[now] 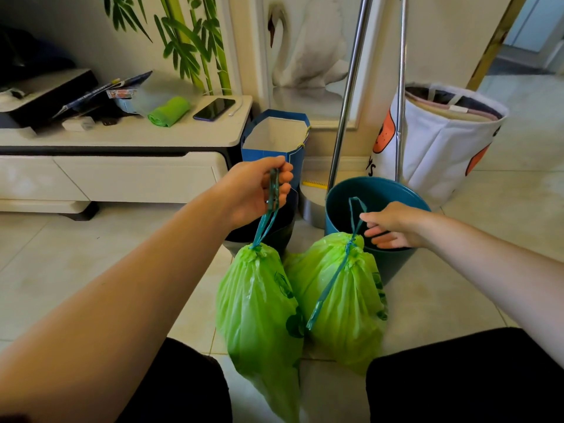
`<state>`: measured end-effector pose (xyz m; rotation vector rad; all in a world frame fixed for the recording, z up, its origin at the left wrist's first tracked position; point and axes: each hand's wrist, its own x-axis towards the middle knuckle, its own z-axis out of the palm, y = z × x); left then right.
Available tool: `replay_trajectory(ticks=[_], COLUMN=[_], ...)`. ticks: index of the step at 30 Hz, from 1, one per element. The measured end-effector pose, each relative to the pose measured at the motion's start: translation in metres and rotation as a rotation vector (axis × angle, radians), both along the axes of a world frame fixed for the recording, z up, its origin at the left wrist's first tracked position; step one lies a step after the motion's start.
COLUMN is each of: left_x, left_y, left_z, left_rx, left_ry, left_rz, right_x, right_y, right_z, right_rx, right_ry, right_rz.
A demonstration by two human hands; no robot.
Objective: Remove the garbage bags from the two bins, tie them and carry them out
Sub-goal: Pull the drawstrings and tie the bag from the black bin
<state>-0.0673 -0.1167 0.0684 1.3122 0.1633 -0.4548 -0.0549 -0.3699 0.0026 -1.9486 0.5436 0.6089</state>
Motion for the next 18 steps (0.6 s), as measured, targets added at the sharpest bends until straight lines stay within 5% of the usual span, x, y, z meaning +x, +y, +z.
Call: replay_trajectory(ticks=[5,9,13,18], left_x=[0.0,0.0,0.002,0.003], left_y=[0.004,0.006,0.01,0.012], left_z=[0.001,0.0,-0.001,-0.003], left_rx=[0.029,0.041,0.05,0.064], left_ry=[-0.009,-0.009,-0.016,-0.018], left_rz=[-0.002,0.001,0.019,0.035], right_x=[0.007,-0.003,-0.027,-0.047], right_y=[0.016,0.025,0.038,0.053], right_z=[0.01,0.028,0.043,0.036], right_rx=[0.351,0.238,0.287,-0.359], right_ry=[-0.109,-0.29,-0.253,-0.378], right_rz=[-0.113,0.038,0.434,1.241])
